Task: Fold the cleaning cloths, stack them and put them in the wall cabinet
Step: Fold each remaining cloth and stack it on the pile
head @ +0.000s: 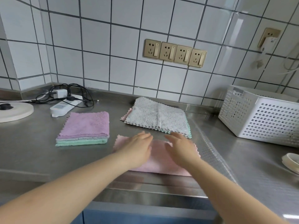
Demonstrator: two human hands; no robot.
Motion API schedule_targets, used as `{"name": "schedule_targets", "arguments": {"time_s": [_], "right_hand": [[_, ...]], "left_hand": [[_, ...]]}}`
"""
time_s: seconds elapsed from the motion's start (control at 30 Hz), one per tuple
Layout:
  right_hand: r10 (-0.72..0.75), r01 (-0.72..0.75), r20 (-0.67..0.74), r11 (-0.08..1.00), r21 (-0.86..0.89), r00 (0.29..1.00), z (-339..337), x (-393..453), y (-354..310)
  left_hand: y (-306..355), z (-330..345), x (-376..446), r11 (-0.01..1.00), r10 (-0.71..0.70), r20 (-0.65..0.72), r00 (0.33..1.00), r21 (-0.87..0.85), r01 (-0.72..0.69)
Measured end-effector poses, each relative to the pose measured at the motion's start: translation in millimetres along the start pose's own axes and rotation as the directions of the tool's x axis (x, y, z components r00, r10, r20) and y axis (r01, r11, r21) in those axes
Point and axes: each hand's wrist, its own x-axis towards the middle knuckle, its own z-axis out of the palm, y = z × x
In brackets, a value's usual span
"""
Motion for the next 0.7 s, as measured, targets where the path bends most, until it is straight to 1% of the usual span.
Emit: {"name": "schedule_targets", "arguments": {"time_s": [0.07,0.1,0.2,0.3,0.4,0.53,0.7], "right_hand": [[-0.016,0.013,0.093,0.999,0.034,0.996,20.7,0.6,-19.7],[-0.022,0.018,0.109,0.999,0.037,0.994,30.6,-1.1,-22.8],[-0.016,0.019,0.101,0.999,-0.027,0.995,41.1,-7.7,-15.2],[0.020,-0.002,0.182,0.995,-0.098,0.983,34.5,-10.3,-7.0],[0.049,-0.028,0.184,0.993,-0.115,0.982,29.4,-13.3,1.3],[0.086,-0.058,0.179,0.986,-0.155,0.980,23.3,-18.2,22.9],[0.203,-0.172,0.209,0.972,-0.159,0.957,11.7,-27.0,54.9]], "left_hand": [[10.8,18.2,8.0,1.000,0.004,0.055,0.999,-0.026,-0.002],[11.1,26.1,8.8,1.000,-0.008,0.080,0.997,-0.005,0.008],[3.8,34.6,3.7,0.995,-0.055,0.123,0.991,0.085,0.045],[-1.3,28.3,-1.8,0.990,-0.111,0.174,0.979,0.108,0.093],[-8.0,24.1,-5.6,0.981,-0.162,0.201,0.966,0.139,0.136],[-18.1,20.0,-12.8,0.969,-0.225,0.202,0.953,0.146,0.198],[-29.5,12.0,-22.8,0.943,-0.327,0.218,0.920,0.140,0.302]]}}
